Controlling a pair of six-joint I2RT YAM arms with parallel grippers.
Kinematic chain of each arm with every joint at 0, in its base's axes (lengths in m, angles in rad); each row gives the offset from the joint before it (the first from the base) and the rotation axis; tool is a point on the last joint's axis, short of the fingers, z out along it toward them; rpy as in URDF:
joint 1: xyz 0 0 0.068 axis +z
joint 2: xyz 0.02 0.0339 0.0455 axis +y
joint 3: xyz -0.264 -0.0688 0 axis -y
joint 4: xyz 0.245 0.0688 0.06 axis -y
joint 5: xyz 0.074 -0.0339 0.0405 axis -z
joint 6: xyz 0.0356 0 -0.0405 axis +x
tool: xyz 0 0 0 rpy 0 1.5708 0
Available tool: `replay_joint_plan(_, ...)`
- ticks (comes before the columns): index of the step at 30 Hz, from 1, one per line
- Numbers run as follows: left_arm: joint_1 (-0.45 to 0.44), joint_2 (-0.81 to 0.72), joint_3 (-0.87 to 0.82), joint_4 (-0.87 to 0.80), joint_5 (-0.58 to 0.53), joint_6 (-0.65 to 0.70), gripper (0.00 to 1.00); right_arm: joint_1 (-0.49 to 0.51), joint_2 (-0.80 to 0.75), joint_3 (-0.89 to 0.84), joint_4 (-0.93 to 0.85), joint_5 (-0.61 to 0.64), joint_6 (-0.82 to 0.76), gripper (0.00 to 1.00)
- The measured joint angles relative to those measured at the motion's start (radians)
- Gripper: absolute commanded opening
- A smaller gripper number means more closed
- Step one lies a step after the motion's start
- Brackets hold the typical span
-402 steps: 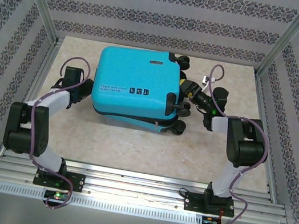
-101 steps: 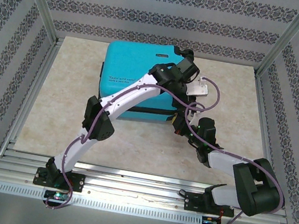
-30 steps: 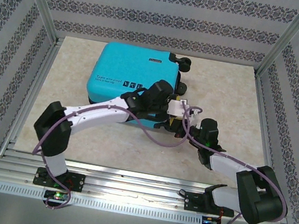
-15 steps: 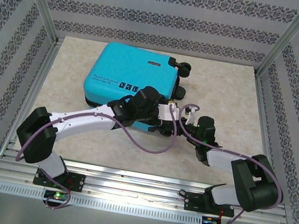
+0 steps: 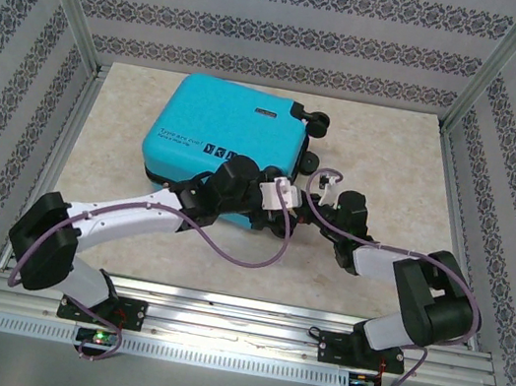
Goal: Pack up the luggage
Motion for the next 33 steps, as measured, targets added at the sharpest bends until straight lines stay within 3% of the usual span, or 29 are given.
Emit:
replay_joint_plan(8,0.000,-0.092,-0.021,0.052,-0.008,-0.064,0.00,-0.013,0.020,0.016,-0.012,0.014,0.003,0.00)
replay_joint_plan(16,0.000,-0.104,-0.050,0.045,-0.073,-0.137,0.16,-0.024,0.021,0.023,-0.026,0.018,0.002,0.00)
replay_joint_plan(21,0.000,-0.146,-0.064,0.028,-0.211,-0.240,0.35,-0.031,0.031,0.034,-0.027,0.006,-0.005,0.00)
replay_joint_plan(24,0.000,-0.171,-0.066,-0.010,-0.307,-0.312,0.39,-0.038,0.035,0.040,-0.032,-0.001,-0.007,0.00)
replay_joint_plan(33,0.019,-0.354,-0.143,-0.227,-0.629,-0.582,0.30,-0.070,0.051,0.056,-0.038,-0.036,-0.009,0.00)
